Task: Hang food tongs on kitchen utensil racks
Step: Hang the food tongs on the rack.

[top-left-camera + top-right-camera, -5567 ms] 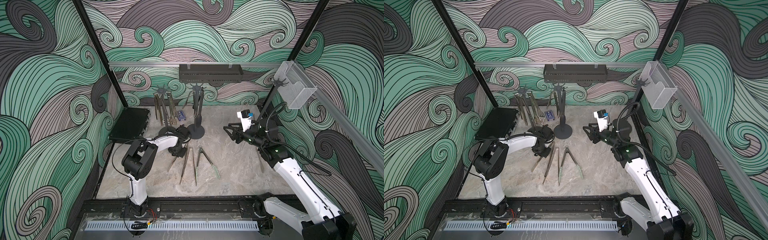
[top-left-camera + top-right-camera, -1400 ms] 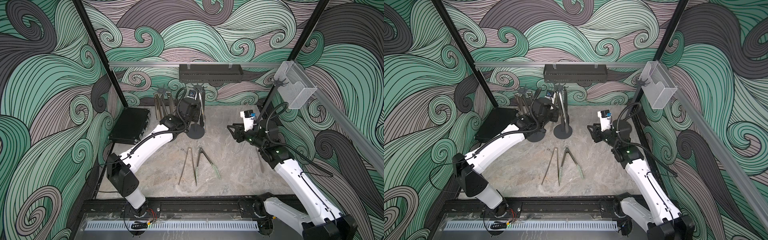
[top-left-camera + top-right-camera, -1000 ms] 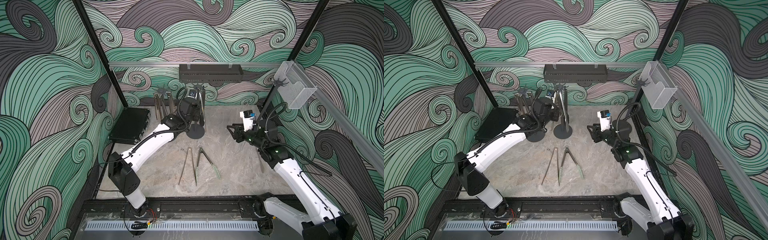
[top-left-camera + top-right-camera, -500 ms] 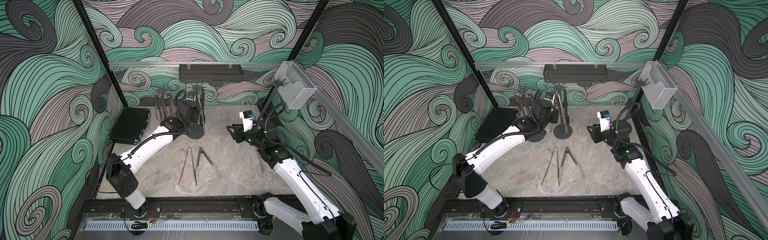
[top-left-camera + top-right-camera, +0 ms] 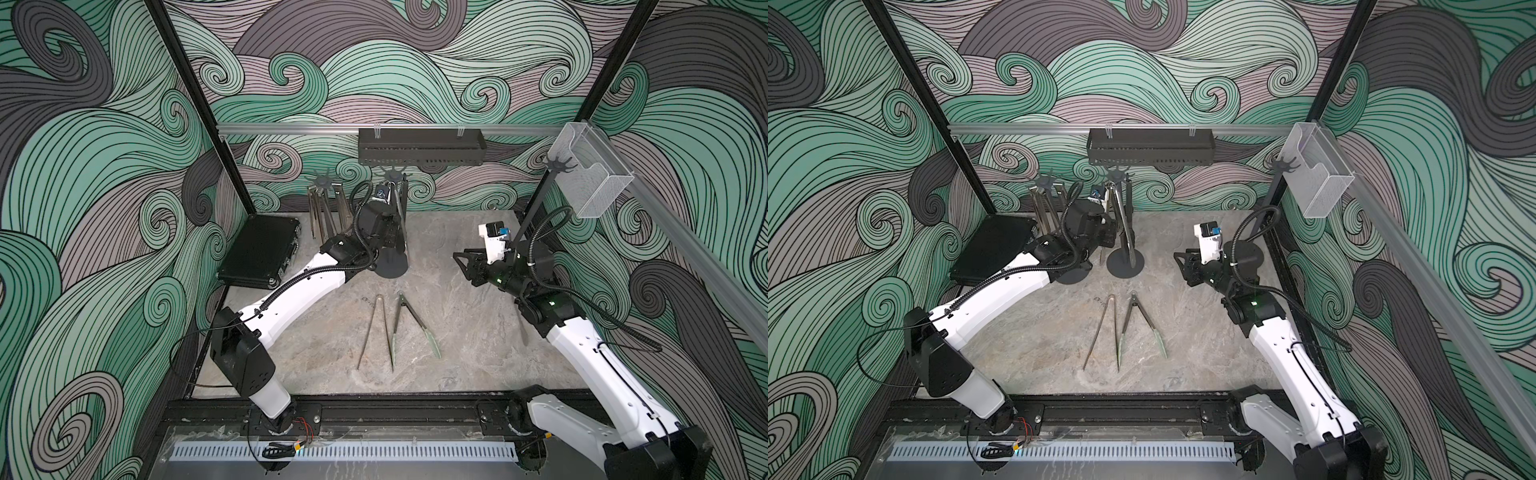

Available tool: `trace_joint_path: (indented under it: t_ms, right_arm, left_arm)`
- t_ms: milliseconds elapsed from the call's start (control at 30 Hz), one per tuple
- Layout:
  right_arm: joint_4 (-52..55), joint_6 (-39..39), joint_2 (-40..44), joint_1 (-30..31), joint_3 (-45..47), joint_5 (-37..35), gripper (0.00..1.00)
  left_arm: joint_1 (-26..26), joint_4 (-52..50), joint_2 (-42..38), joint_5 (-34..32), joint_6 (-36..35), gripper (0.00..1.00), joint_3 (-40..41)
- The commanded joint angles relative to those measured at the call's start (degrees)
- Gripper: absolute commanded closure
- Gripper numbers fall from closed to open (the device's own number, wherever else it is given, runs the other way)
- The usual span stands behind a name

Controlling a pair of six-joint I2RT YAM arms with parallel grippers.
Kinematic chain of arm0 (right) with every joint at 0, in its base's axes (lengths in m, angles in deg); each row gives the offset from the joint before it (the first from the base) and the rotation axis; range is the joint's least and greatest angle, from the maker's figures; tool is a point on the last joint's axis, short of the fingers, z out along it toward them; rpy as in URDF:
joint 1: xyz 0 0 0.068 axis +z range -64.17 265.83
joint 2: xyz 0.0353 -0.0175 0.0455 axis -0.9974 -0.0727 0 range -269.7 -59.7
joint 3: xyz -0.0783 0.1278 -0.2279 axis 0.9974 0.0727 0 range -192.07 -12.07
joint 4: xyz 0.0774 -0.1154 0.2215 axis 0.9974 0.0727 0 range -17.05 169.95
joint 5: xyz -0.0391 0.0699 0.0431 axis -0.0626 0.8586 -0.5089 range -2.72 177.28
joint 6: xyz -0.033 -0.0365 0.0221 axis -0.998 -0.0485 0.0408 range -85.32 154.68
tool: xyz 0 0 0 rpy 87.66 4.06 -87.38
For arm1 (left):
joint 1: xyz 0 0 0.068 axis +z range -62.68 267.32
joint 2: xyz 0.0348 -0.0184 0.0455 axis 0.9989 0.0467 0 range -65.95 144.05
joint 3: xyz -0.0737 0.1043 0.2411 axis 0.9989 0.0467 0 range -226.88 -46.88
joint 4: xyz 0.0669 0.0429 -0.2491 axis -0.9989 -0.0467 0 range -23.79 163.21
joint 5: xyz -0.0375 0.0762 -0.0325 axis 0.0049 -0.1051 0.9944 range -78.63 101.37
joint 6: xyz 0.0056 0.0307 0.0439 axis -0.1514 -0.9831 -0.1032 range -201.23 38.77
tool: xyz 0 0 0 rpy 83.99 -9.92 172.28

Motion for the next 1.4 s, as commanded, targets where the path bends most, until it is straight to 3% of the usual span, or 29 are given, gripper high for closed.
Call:
trace_joint_path:
  t_ms: [0, 767, 967, 1367]
  right_arm:
    - [-1.8, 0.5, 0.2, 0.2, 0.6, 0.6, 0.57]
    - [-2.8, 0.7, 0.2, 0.1, 1.0, 0.6, 0.57]
    - [-2.9, 0.8, 0.2, 0.1, 1.2, 0.6, 0.57]
    - [-2.9, 0.7, 0.3, 0.0, 1.2, 0.6, 0.57]
  left_arm:
    - [0.2, -1.3, 1.7, -0.2, 0.3, 0.96, -0.9]
    - [0.0, -1.0, 2.4, 1.2, 1.9, 0.93, 1.7]
    - [0.0, -1.3, 1.9, 1.1, 2.3, 0.83, 2.8]
    - [-0.2, -1.5, 1.3, 1.2, 2.4, 0.79, 2.9]
